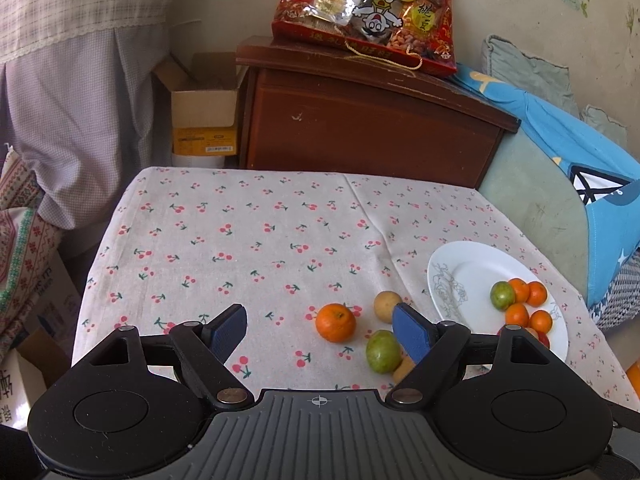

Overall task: Organize fruits
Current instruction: 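Move both open grippers back to the remaining fruit, then grasp a brown kiwi with the right gripper while the left grasps an orange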

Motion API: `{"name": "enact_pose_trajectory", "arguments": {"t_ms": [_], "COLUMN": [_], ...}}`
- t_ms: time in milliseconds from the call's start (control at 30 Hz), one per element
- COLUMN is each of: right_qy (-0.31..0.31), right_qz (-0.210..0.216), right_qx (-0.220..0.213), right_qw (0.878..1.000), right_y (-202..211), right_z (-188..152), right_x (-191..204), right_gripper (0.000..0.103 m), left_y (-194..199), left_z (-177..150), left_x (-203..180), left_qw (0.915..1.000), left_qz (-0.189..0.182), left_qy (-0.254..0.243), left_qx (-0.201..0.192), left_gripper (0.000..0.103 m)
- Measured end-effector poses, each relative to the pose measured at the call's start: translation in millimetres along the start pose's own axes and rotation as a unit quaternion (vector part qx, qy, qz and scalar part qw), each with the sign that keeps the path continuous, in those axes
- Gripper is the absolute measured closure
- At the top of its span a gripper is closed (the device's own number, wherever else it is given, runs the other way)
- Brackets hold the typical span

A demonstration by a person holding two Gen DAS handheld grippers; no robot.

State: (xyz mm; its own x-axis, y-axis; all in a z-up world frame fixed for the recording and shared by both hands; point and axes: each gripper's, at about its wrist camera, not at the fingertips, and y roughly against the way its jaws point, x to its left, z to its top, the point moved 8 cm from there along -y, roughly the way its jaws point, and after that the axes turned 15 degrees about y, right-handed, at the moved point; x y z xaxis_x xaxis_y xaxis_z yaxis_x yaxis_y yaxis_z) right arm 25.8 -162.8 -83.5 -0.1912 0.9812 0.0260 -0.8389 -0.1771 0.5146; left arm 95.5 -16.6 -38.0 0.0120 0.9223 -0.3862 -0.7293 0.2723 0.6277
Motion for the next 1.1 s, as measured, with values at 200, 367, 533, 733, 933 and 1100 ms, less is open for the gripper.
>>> {"name": "enact_pose_trajectory", "arguments": {"t_ms": [200,367,533,733,933,1100], "right_qy": [0.024,0.019,0.018,0.044,0.057,0.063], "right_qz": [0.018,0.016,0.021,0.017,0.011,0.01], "right_qx": [0.005,0.006,0.008,0.009,0.011,0.012], "right_qw": [1.0,1.0,1.0,0.999,0.998,0.998], "right_y": [-13,-21,-29,-33,-37,-39], "right_z": [-1,-1,-1,0,-2,-2], "right_x": [14,11,11,17,21,23], "right_gripper": [0.058,0.059,0.06,0.067,0.073,0.073], "left_y": [-8,-14,-18,-26,-34,-40], "left_z": [-7,-9,-11,-11,-13,-14], "left_x": [17,23,24,22,16,7], "left_qw": [0.9997,0.9994,0.9993,0.9991,0.999,0.9993], "left_qz": [0.02,0.024,0.021,0.009,-0.005,-0.017], "left_qy": [0.013,0.02,0.027,0.039,0.04,0.03], "left_qx": [0.008,0.012,0.016,0.016,0.019,0.018], "left_gripper": [0.023,0.023,0.023,0.024,0.025,0.025]}}
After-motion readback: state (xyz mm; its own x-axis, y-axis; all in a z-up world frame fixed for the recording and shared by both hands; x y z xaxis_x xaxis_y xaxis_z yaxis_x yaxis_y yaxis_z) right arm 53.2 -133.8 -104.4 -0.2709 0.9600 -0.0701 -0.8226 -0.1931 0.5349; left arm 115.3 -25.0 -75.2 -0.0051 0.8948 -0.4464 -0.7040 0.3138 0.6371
